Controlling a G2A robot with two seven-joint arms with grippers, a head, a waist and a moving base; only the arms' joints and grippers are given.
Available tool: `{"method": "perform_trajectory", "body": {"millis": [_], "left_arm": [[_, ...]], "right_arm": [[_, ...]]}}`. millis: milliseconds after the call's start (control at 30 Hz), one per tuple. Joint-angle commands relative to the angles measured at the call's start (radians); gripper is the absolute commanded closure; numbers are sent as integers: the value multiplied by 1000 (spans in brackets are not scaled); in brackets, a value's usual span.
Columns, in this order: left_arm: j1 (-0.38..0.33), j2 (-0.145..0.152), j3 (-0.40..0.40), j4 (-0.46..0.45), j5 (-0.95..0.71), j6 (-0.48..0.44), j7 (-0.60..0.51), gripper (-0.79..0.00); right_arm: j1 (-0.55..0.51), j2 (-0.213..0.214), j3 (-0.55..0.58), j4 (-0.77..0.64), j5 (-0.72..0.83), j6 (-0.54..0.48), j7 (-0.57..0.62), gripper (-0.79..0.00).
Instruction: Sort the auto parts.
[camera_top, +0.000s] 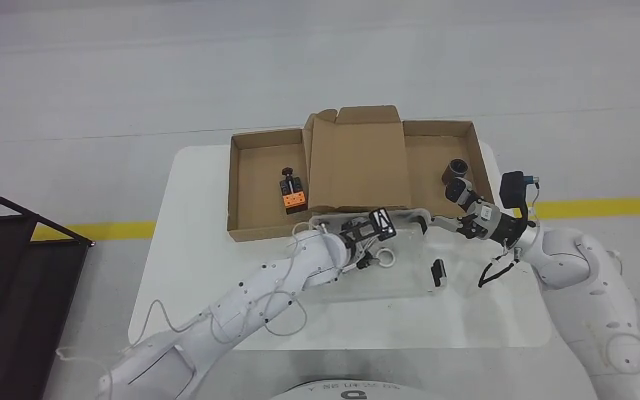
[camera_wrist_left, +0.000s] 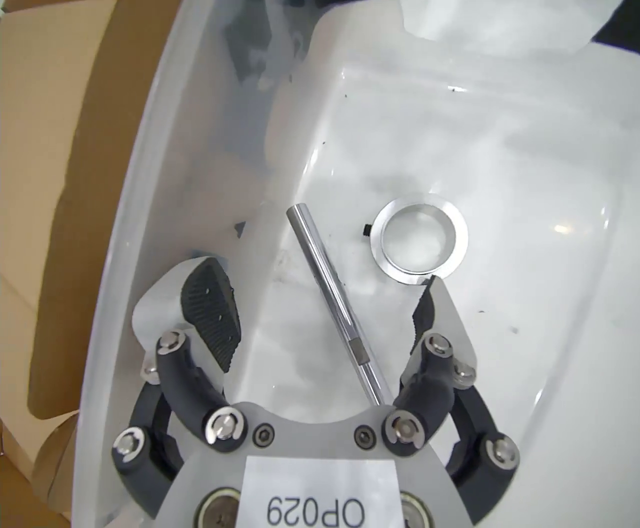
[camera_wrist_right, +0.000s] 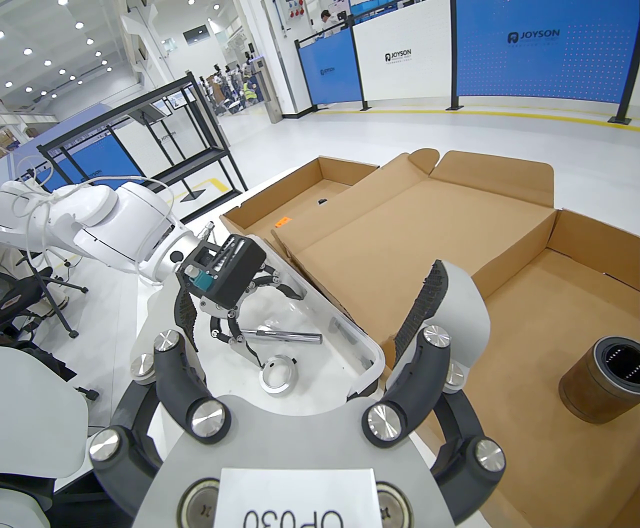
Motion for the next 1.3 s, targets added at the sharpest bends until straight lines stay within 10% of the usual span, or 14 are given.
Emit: {"method": "perform_trajectory", "body": {"millis": [0, 700, 900, 1267], "left_arm": [[-3, -6, -2, 20, -13, 3, 1, -382], [-15, -33, 6, 68, -9, -65, -45, -332], [-13, -36, 2, 69, 1, -82, -53, 0], [9, -22, -35, -7, -29, -174, -126, 0]], "right_arm": [[0, 0, 0, 0, 0, 0, 0, -785], [0, 0, 0, 0, 0, 0, 0, -785], [0, 0, 0, 0, 0, 0, 0, -785], [0, 0, 0, 0, 0, 0, 0, -785]]}}
